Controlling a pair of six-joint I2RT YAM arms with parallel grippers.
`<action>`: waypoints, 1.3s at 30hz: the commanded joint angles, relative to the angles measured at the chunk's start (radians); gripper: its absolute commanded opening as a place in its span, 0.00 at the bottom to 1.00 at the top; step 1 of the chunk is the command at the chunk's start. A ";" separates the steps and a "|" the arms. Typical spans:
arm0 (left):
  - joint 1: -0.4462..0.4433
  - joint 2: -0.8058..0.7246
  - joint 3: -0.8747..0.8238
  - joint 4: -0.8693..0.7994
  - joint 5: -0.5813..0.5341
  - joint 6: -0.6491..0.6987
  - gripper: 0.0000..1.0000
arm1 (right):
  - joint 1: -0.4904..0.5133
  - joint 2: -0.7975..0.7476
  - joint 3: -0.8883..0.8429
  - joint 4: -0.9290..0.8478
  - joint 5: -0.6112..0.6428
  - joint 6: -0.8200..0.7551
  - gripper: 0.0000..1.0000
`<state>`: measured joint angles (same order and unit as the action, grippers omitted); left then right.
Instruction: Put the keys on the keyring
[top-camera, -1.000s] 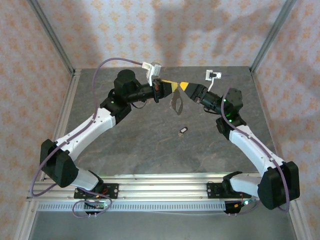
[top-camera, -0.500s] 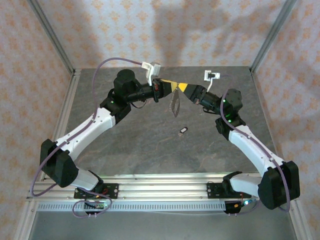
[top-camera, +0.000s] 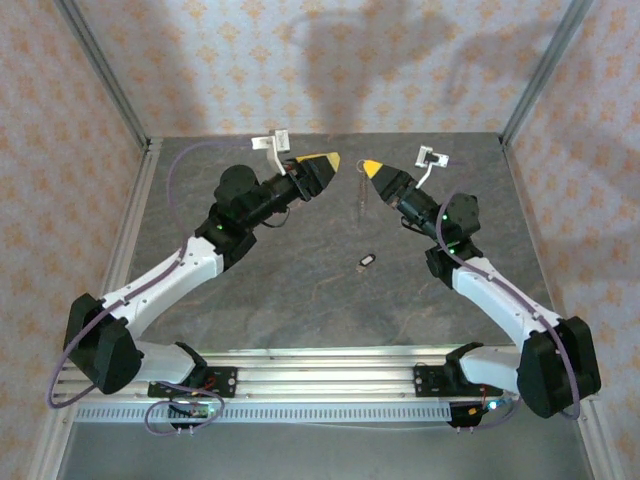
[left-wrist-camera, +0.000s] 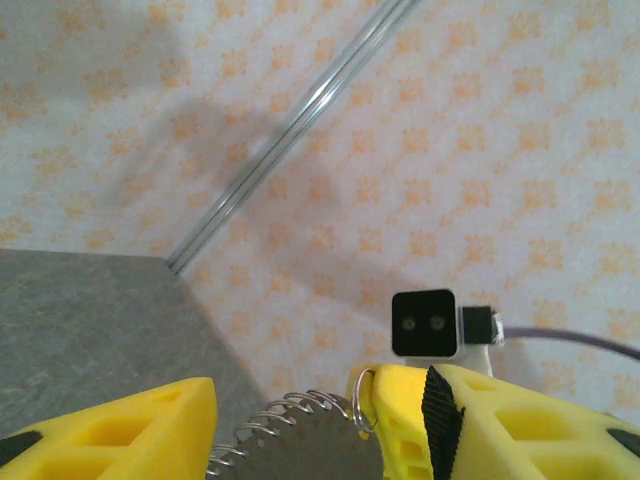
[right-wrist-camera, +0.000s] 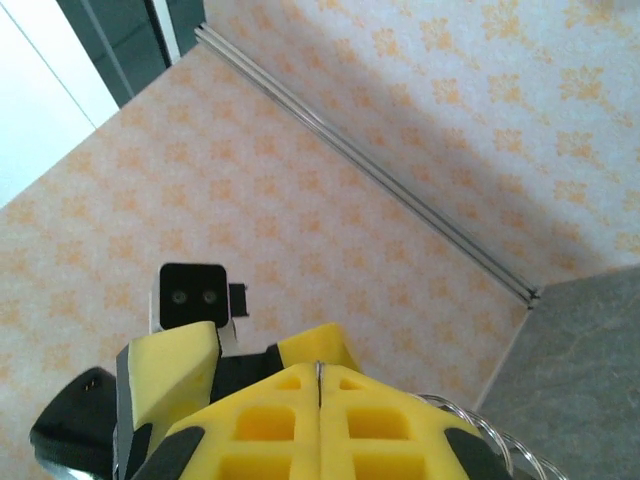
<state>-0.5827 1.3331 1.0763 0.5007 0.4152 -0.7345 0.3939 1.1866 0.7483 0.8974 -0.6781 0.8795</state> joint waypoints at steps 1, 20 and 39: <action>-0.038 -0.028 -0.021 0.125 -0.130 -0.069 0.58 | 0.030 0.021 -0.006 0.180 0.083 0.026 0.00; -0.071 -0.001 -0.097 0.257 -0.226 -0.152 0.46 | 0.120 0.136 0.036 0.312 0.148 0.085 0.00; -0.079 0.060 -0.074 0.263 -0.199 -0.159 0.39 | 0.126 0.141 0.046 0.321 0.141 0.094 0.00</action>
<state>-0.6483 1.3861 0.9840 0.7151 0.2024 -0.8925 0.5110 1.3354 0.7506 1.1427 -0.5373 0.9691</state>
